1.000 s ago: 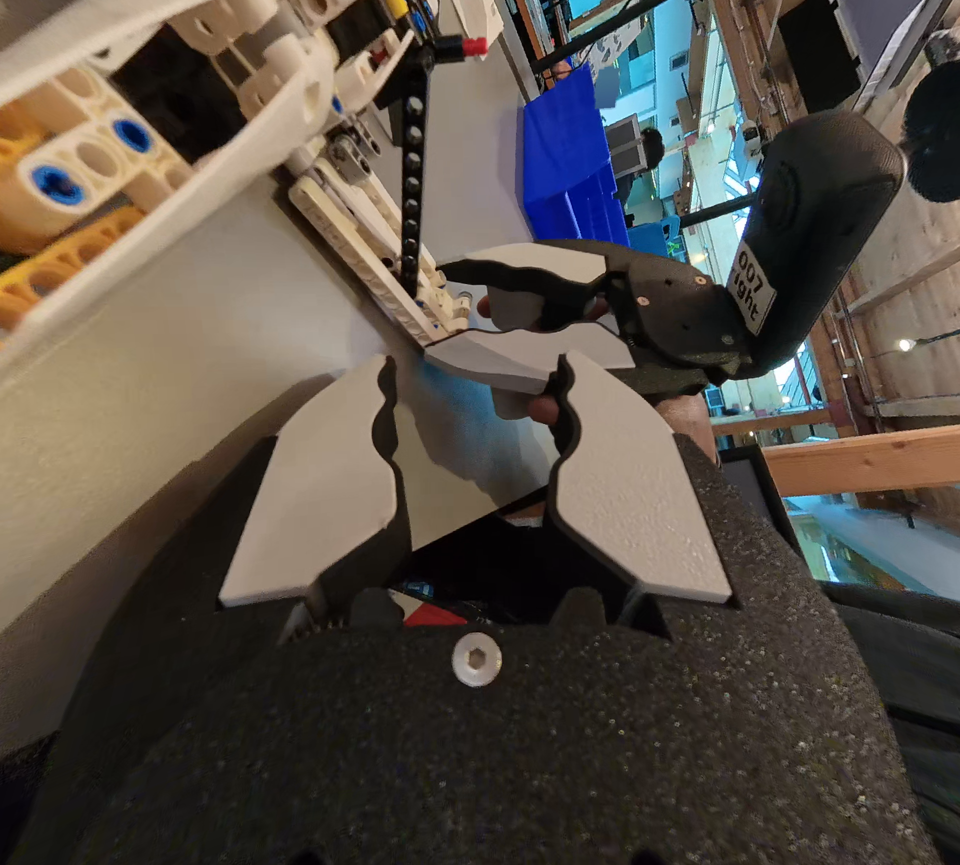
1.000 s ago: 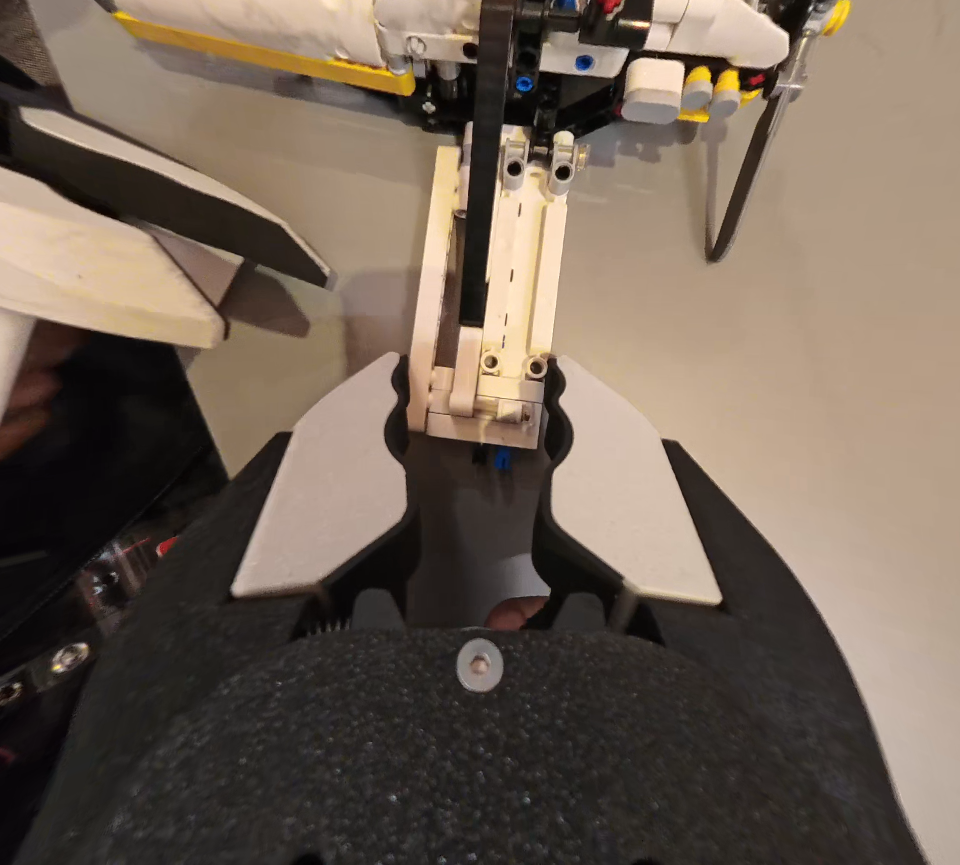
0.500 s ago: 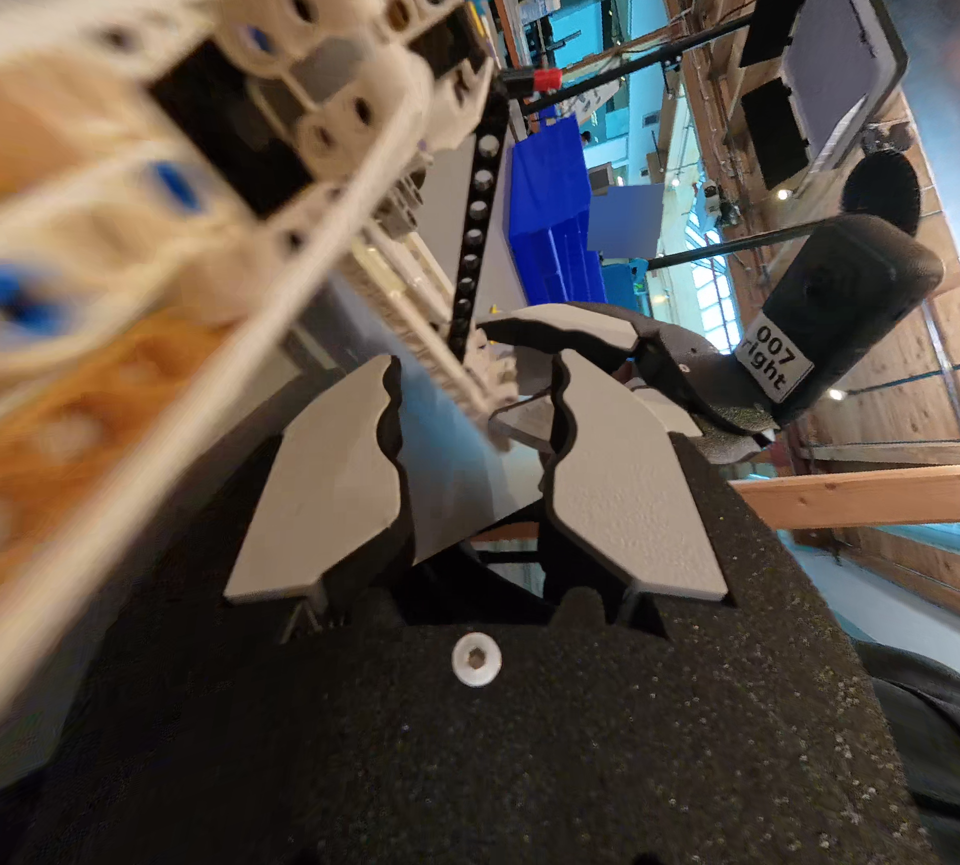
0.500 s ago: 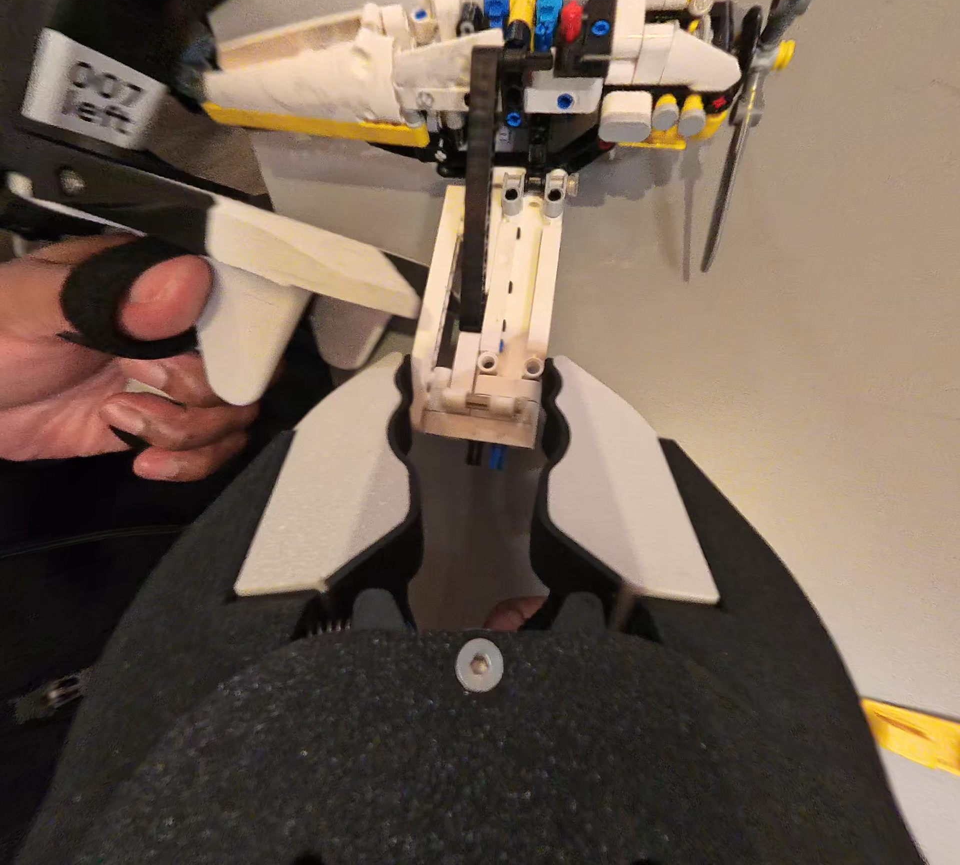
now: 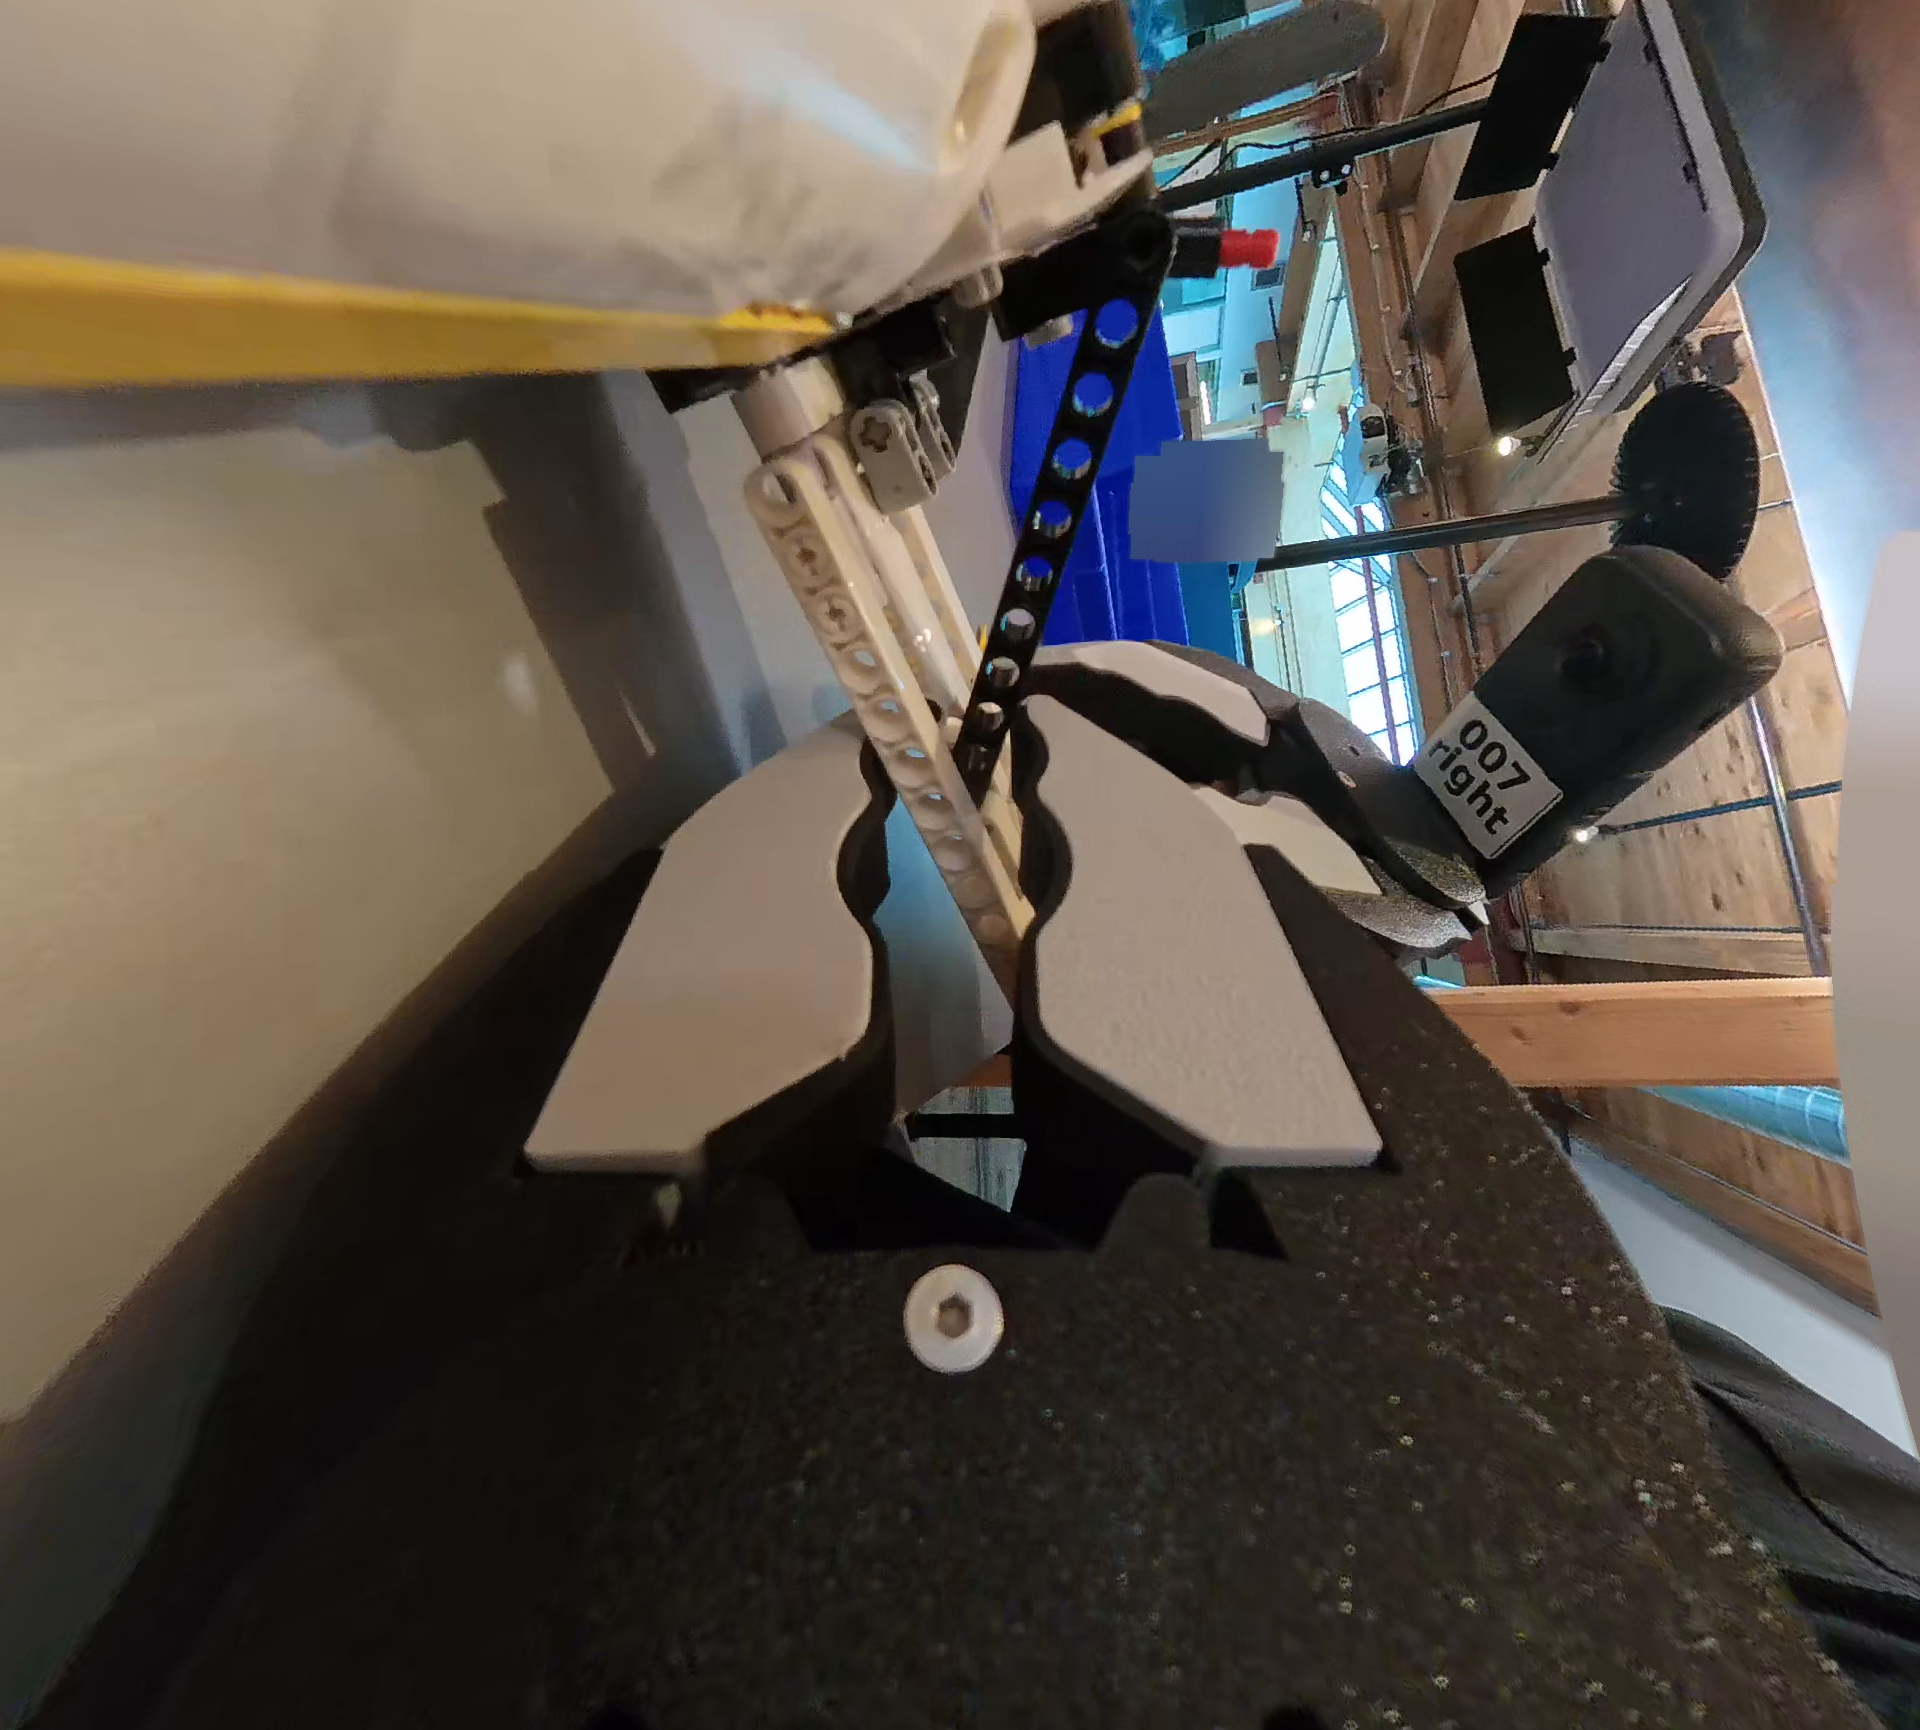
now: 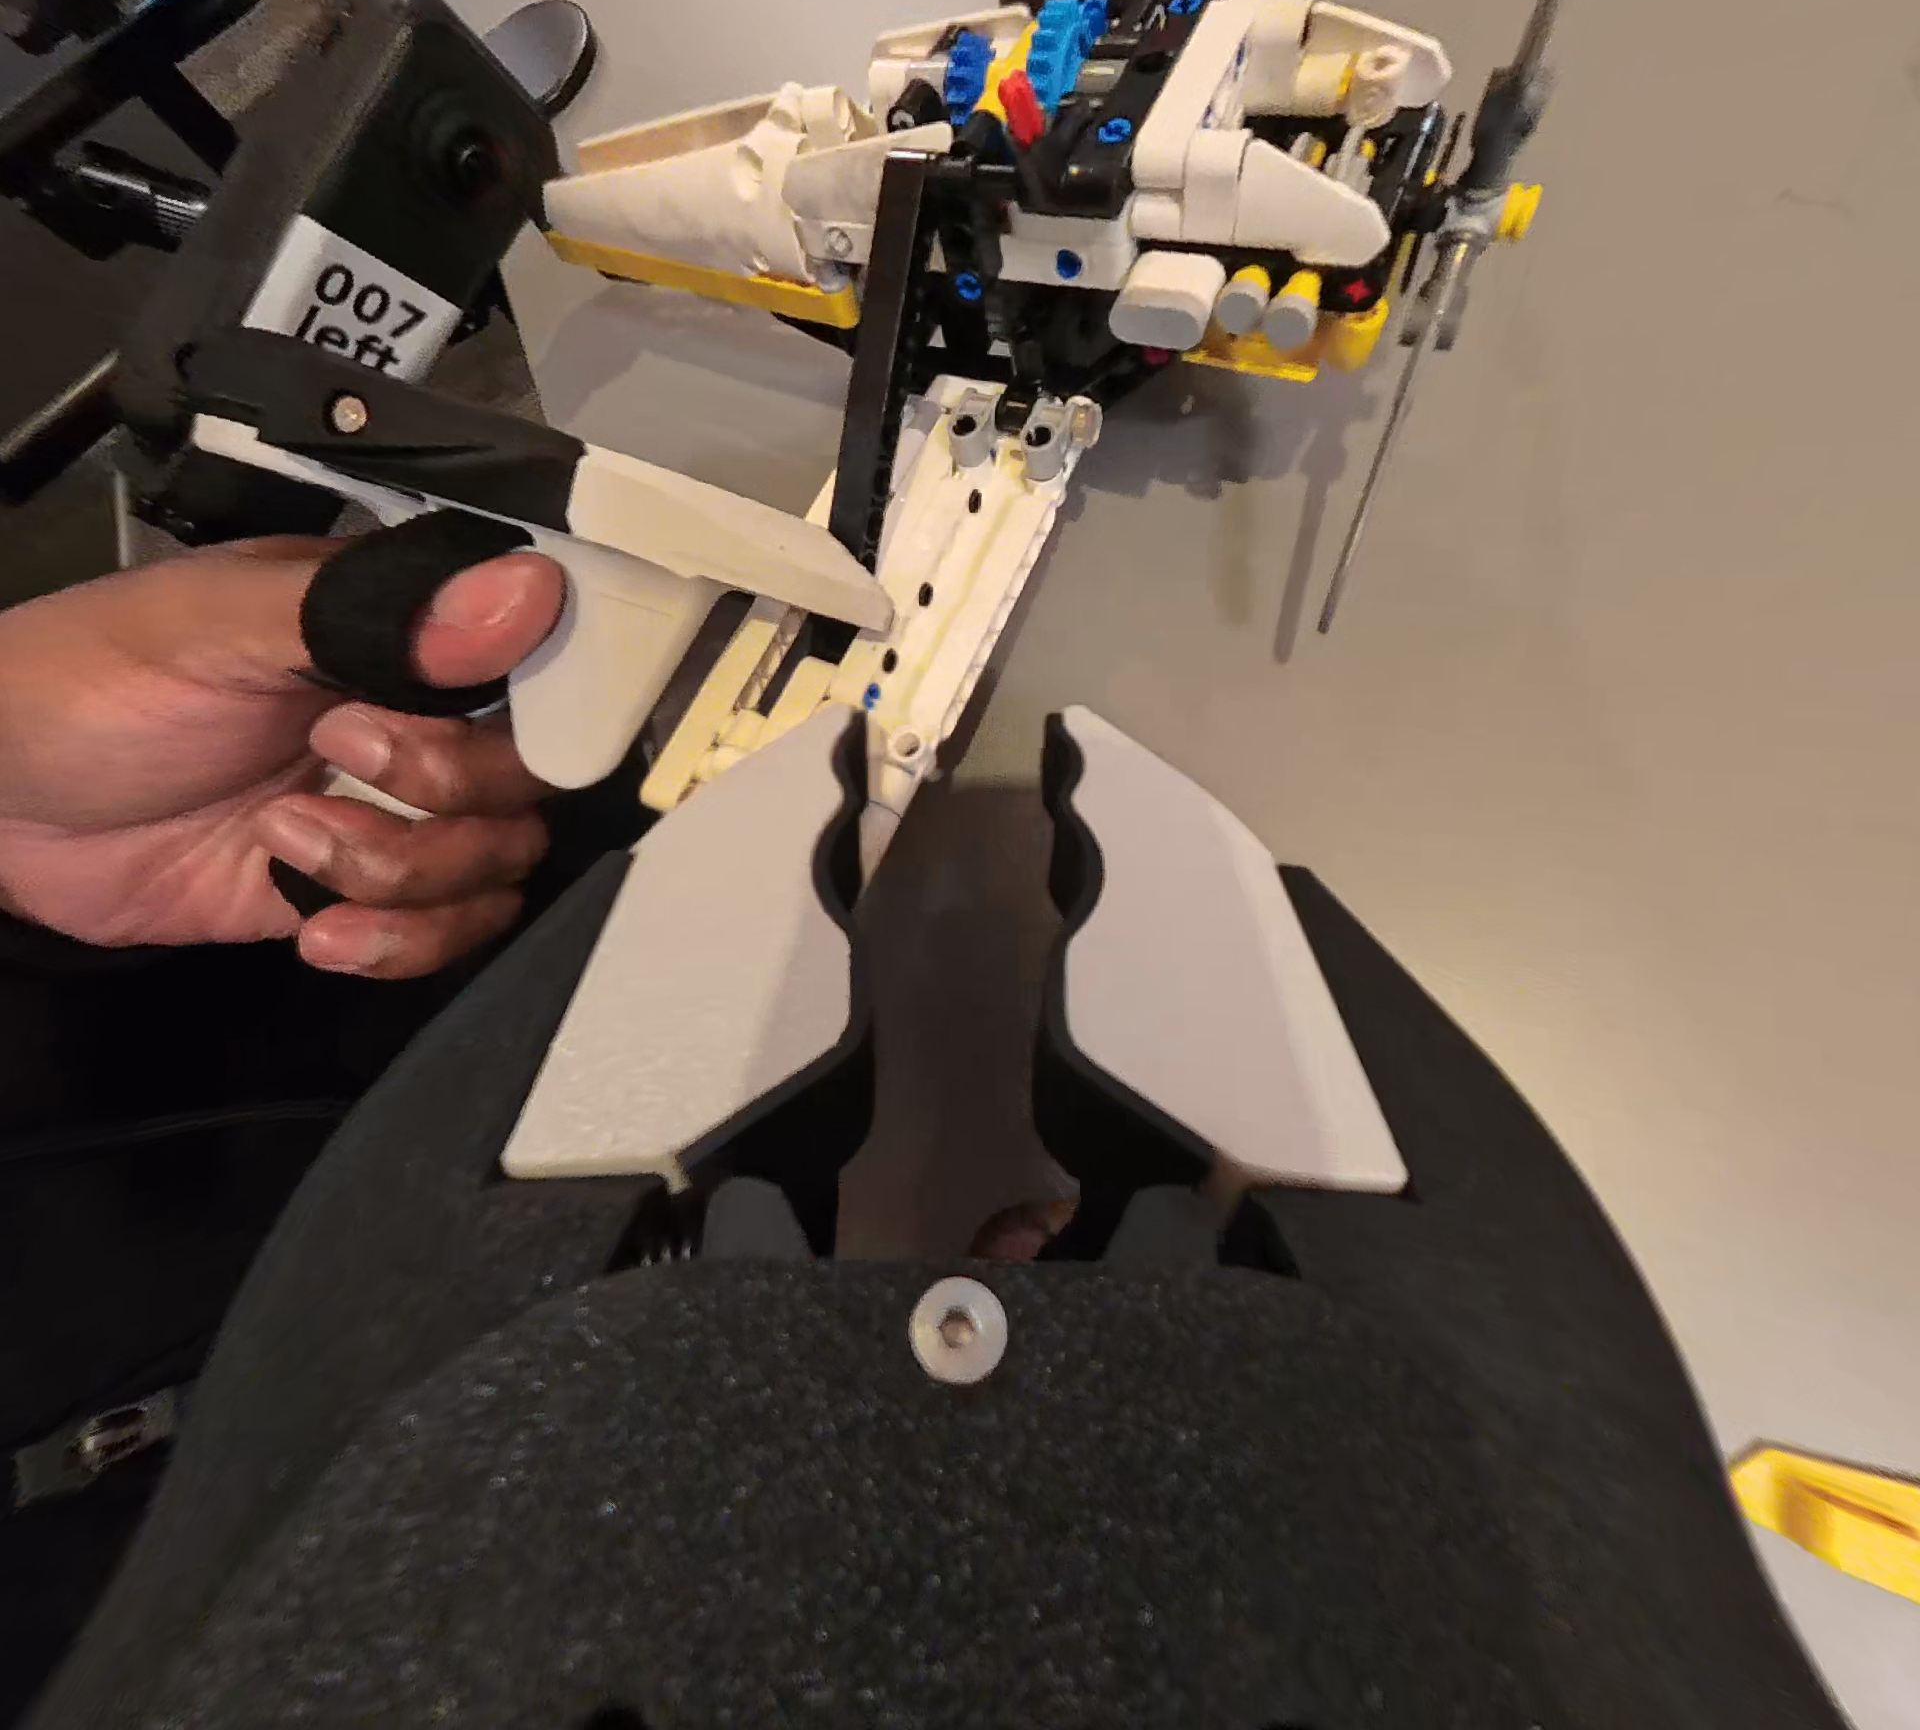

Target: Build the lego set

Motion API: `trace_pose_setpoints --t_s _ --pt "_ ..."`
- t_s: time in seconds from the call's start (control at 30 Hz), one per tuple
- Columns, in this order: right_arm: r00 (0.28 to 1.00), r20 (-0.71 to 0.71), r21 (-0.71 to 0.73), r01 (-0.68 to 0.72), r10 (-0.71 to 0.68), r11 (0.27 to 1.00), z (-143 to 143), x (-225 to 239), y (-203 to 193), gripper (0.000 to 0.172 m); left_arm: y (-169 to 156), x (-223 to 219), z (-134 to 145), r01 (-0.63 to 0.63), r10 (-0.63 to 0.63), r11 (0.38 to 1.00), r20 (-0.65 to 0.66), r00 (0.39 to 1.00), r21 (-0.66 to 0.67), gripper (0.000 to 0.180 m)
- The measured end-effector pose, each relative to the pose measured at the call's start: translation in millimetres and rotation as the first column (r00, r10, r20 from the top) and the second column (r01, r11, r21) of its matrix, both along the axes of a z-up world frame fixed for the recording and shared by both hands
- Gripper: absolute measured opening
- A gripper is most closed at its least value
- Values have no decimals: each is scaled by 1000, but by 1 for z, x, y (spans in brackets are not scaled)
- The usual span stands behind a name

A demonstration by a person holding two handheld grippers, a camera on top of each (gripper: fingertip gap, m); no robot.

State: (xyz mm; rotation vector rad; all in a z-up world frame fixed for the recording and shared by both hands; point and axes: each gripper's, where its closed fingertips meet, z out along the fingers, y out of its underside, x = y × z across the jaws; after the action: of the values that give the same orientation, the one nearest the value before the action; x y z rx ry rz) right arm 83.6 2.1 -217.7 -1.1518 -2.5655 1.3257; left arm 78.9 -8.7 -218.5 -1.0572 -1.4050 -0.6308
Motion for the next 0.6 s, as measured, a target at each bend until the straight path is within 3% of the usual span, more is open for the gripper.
trace_pose_setpoints --t_s 0.03,0.23,0.43,0.6 --pt "1000 -11 3 0 0 1000 2 -1 4 36 2 -1 0 4 -4 1000 1 1000 -1 20" --pt "987 -158 102 12 4 995 14 -8 70 40 18 -19 2 10 -11 1000 11 1000 23 20" --pt "977 -176 378 -47 122 925 -14 3 164 38 36 -41 4 -26 25 999 13 1000 28 20" --pt "958 -170 501 -117 231 857 -33 9 200 37 51 -46 5 -20 19 999 29 999 40 21"
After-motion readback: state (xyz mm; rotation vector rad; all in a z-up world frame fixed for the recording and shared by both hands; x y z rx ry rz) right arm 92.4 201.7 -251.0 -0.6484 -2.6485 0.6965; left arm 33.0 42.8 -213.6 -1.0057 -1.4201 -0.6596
